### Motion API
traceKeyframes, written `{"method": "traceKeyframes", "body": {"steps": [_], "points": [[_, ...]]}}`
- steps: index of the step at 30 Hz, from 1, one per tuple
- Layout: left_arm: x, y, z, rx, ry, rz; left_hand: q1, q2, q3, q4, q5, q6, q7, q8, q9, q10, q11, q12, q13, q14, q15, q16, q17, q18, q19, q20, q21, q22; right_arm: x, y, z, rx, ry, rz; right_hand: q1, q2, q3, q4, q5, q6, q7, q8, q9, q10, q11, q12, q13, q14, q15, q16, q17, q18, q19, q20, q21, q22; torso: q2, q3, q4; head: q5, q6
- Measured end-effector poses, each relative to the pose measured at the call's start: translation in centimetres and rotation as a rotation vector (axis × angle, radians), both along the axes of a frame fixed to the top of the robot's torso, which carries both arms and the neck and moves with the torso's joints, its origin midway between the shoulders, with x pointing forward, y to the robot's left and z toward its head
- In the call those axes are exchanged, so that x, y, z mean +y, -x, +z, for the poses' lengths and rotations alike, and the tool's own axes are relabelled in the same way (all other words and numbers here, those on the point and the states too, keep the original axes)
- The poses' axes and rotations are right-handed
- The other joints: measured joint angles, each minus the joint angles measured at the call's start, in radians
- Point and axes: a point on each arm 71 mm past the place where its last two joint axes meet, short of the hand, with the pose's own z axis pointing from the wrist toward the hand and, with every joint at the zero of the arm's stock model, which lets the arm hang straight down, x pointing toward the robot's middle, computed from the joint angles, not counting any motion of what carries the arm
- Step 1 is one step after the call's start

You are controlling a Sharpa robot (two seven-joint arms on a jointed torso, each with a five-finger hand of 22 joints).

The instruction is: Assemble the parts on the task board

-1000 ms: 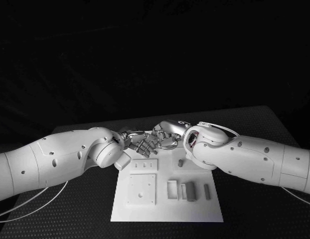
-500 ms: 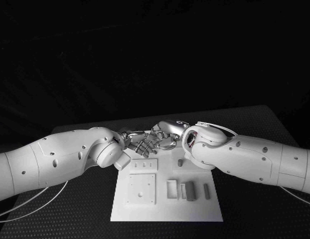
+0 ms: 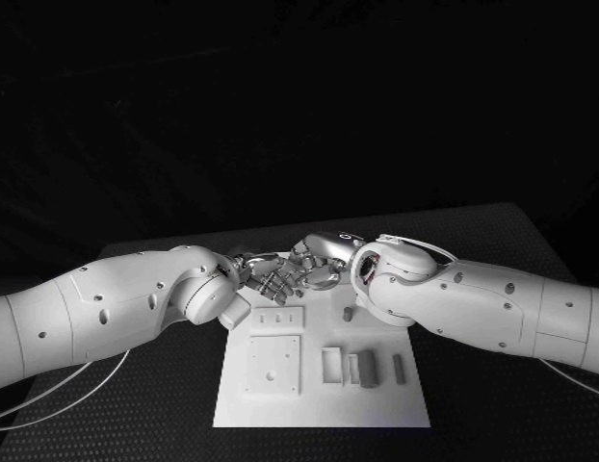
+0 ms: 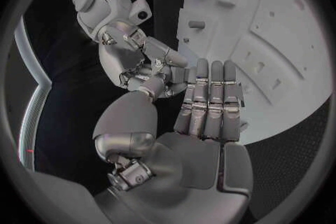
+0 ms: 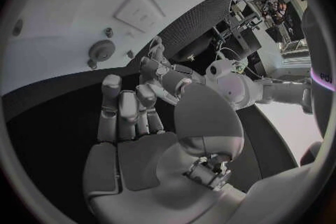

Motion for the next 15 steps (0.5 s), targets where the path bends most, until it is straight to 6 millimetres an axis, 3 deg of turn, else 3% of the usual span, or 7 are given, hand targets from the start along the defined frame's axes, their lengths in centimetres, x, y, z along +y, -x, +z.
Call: {"method": "traceKeyframes", "body": {"steps": [2, 5, 15], "points": [[-0.02, 0.02, 0.0, 0.0, 0.001, -0.001, 0.007, 0.006, 0.015, -0.006, 0.004, 0.0, 0.0, 0.0, 0.0, 0.004, 0.003, -0.003, 0.003, 0.003, 0.003, -0.003, 0.003, 0.0, 0.0, 0.0, 0.0, 0.001, -0.03, -0.02, -0.04, 0.001, 0.001, 0.0, 0.0, 0.0, 0.0, 0.0, 0.0, 0.0, 0.0, 0.0, 0.0, 0.0, 0.0, 0.0, 0.0, 0.0, 0.0, 0.0, 0.0, 0.0, 0.0, 0.0, 0.0, 0.0, 0.0, 0.0, 0.0, 0.0, 0.0], [-0.02, 0.1, -0.02, 0.001, 0.002, -0.004, 0.04, 0.039, 0.029, -0.014, 0.012, 0.004, -0.004, 0.013, 0.008, 0.015, -0.004, -0.005, 0.005, 0.004, 0.004, -0.004, 0.006, 0.0, 0.0, 0.0, 0.0, 0.003, -0.19, -0.09, -0.15, 0.003, 0.004, -0.004, 0.0, 0.0, -0.001, -0.001, 0.0, 0.0, 0.0, -0.005, -0.001, 0.0, 0.0, 0.0, 0.0, 0.0, 0.0, 0.0, 0.0, -0.001, 0.0, 0.0, 0.0, 0.0, 0.0, -0.0001, 0.0, 0.0, 0.0], [0.08, 0.15, -0.11, 0.003, 0.005, -0.003, 0.041, 0.04, 0.033, -0.012, 0.013, 0.004, -0.004, 0.006, 0.003, 0.015, -0.004, -0.005, 0.008, 0.007, 0.0, -0.007, 0.01, 0.0, -0.004, -0.003, 0.0, 0.005, -0.19, -0.1, -0.26, 0.007, 0.006, -0.003, 0.0, 0.0, -0.001, -0.001, 0.0, 0.0, 0.0, -0.006, 0.0, 0.0, 0.0, 0.0, 0.0, -0.001, 0.001, 0.0, -0.003, -0.001, 0.0, 0.0, 0.0, 0.0, 0.0, 0.0, 0.0001, 0.001, -0.001]]}}
